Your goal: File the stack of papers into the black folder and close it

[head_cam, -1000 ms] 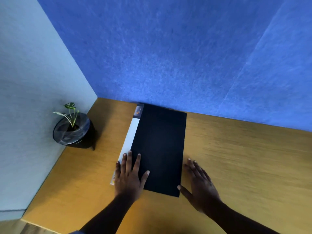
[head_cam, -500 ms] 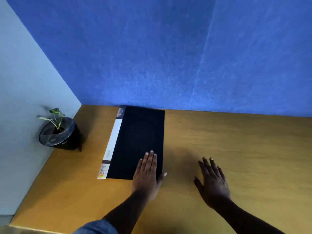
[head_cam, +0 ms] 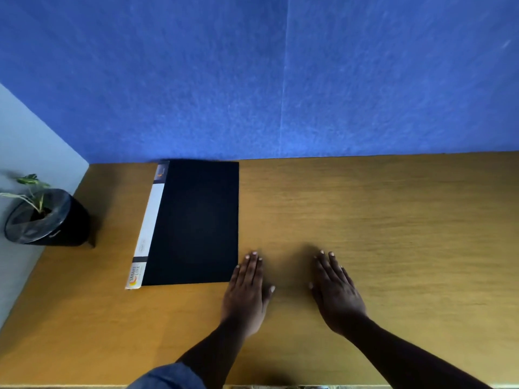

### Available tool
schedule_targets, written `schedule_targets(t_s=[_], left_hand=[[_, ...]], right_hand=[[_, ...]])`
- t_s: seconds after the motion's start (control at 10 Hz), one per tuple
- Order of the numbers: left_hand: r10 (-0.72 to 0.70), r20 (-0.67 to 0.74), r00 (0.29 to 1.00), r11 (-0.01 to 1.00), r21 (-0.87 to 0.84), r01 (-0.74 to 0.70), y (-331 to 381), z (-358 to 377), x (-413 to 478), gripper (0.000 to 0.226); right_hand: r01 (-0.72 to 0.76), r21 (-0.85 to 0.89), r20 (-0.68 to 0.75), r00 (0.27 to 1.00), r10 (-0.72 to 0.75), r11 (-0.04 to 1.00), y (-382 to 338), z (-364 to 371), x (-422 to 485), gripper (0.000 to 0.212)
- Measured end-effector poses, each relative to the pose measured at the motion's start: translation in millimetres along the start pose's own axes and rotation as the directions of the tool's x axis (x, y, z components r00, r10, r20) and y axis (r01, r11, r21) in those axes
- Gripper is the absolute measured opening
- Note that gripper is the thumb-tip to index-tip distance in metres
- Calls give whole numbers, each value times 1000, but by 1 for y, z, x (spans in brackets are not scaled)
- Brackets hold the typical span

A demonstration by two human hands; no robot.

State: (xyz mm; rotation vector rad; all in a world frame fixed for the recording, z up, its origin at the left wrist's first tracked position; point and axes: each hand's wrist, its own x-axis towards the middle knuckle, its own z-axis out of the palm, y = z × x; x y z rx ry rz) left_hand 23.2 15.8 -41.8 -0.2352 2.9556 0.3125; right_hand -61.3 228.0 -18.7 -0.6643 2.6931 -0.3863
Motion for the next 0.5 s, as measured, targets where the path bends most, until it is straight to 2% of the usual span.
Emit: schedule_targets(t_s=[0.5], left_hand=[[-28,-26,999,999,-23,27,7,-4,13,69]], right_hand=[[28,-57,-26,999,-29,998,11,9,10,63]])
